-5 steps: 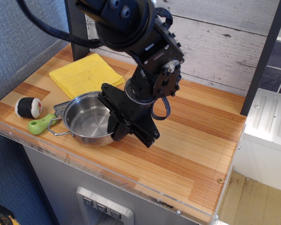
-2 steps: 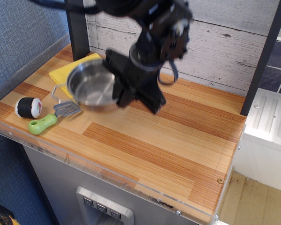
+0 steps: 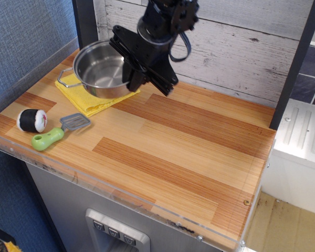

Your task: Place the pot atop the towel

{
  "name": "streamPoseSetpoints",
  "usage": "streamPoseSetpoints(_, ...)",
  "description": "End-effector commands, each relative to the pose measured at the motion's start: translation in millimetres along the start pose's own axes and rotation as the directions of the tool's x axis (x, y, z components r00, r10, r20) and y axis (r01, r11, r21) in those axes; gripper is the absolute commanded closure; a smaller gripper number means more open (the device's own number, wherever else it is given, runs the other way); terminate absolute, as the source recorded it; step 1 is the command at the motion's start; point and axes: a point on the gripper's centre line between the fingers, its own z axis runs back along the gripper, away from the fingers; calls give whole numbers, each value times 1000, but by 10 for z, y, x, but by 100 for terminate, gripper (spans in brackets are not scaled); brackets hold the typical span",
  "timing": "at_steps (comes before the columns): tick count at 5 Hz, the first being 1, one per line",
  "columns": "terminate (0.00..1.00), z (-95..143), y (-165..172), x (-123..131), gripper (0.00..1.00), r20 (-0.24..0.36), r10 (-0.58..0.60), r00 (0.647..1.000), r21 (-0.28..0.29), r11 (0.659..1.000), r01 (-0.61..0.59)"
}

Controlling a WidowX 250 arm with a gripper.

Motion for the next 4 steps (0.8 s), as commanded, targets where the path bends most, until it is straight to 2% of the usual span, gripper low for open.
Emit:
streamPoseSetpoints(1,0,-176,349,119,100,-7,49,999,24,999,-49)
streamPoseSetpoints(4,0,-588,505,212,100,-64,59,996,4,998,-59)
